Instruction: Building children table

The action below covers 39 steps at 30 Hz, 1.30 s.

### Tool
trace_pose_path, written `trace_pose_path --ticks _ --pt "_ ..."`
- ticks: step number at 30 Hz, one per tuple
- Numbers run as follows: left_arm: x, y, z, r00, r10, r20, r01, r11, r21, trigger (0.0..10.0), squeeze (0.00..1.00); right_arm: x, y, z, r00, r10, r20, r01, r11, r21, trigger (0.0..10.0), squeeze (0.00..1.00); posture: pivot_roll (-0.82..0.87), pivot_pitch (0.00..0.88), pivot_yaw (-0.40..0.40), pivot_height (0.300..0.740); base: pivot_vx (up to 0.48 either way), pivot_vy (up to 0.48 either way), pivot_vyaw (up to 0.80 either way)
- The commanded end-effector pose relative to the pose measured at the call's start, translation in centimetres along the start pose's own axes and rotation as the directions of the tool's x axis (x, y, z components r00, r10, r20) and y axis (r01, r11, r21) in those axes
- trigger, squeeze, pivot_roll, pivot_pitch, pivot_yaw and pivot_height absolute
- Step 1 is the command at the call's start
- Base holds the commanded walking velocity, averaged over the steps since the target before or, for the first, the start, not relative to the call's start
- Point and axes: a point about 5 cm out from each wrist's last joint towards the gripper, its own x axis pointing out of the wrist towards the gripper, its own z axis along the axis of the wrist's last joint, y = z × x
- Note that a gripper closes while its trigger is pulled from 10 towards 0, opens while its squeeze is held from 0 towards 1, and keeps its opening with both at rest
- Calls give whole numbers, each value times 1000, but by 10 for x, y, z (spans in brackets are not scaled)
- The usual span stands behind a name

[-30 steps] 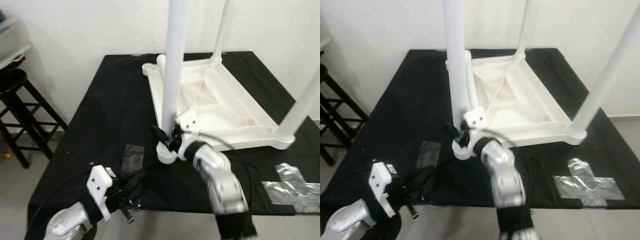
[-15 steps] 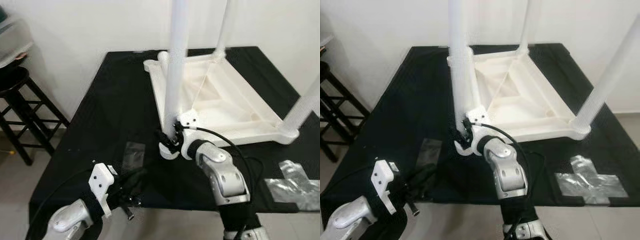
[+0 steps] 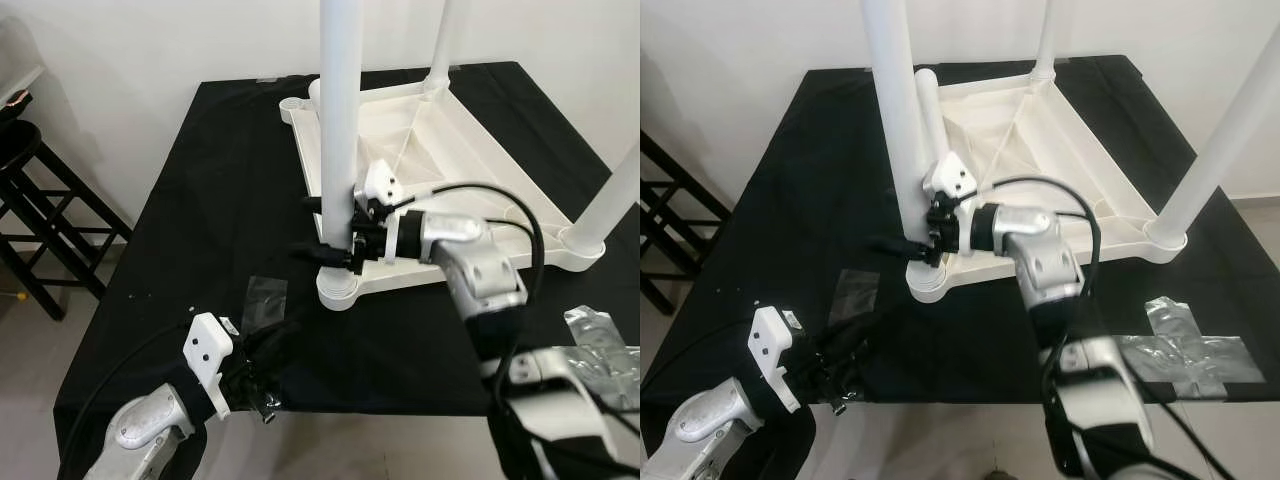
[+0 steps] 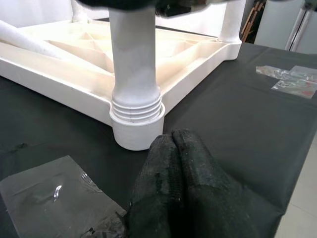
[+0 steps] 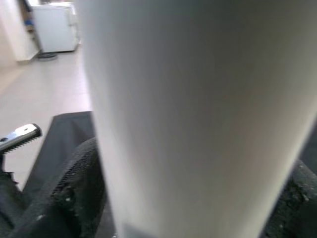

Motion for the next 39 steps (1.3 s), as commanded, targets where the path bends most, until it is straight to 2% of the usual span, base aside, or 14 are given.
trace_pose_path --ticks 1,2,13,17,22,24,25,26,27,28,29,30,38,39 --pt "-2 -1 -4 1000 2 -23 -2 1000 -7 1059 0 6 1 -1 998 58 6 -58 998 12 4549 0 27 114 40 740 0 0 0" --pt "-2 -1 -4 1000 1 -23 -1 1000 -7 1059 0 6 -1 -2 997 83 5 -84 996 25 0 0 27 115 38 740 0 0 0" --pt "-2 -2 -3 1000 1 -20 -1 1000 -10 1020 0 -3 -8 -13 992 125 19 -126 990 71 0 0 25 120 37 740 0 0 0" --pt "-2 -2 -3 1000 0 -20 0 1000 -10 1059 0 -12 -8 -21 999 52 6 -52 997 59 0 0 23 120 39 740 0 0 0" --pt "-3 -2 -3 1000 1 -20 -1 1000 -12 1020 0 -25 10 -48 991 -131 -39 134 986 96 0 0 11 124 34 740 0 0 0" --pt "-4 -1 -3 1000 1 -20 -1 1000 -12 902 0 -16 23 -67 953 -283 -104 296 944 147 0 0 12 127 33 740 0 0 0" --pt "-4 -1 -3 1000 1 -20 -1 1000 -12 902 0 -16 23 -67 953 -283 -104 296 944 147 0 0 12 127 33 740 0 0 0" --pt "-4 0 -3 1000 1 -21 -1 1000 -11 902 0 -9 32 -79 894 -417 -166 442 879 177 0 0 16 129 36 740 0 0 0" --pt "-5 0 -3 1000 2 -22 -2 1000 -10 902 0 -5 40 -88 778 -584 -230 625 757 192 0 0 16 129 36 740 0 0 0" --pt "-5 0 -3 1000 3 -23 -3 1000 -8 863 0 0 54 -91 704 -659 -265 708 678 195 0 0 19 130 42 740 0 0 0" --pt "-5 0 -3 1000 3 -23 -3 1000 -8 863 0 0 54 -91 704 -659 -265 708 678 195 0 0 19 130 42 740 0 0 0" --pt "-5 1 -4 1000 4 -25 -4 1000 -7 784 0 3 59 -84 655 -711 -256 754 634 169 0 0 13 122 45 740 0 0 0" --pt "-4 1 -5 1000 -3 -30 3 1000 -4 314 0 5 51 -71 666 -714 -218 744 656 123 0 0 13 107 30 740 0 0 0" --pt "-3 0 -5 1000 1 -28 -1 1000 -3 314 0 4 47 -69 670 -708 -223 740 662 118 9765 0 14 107 31 740 0 0 0"
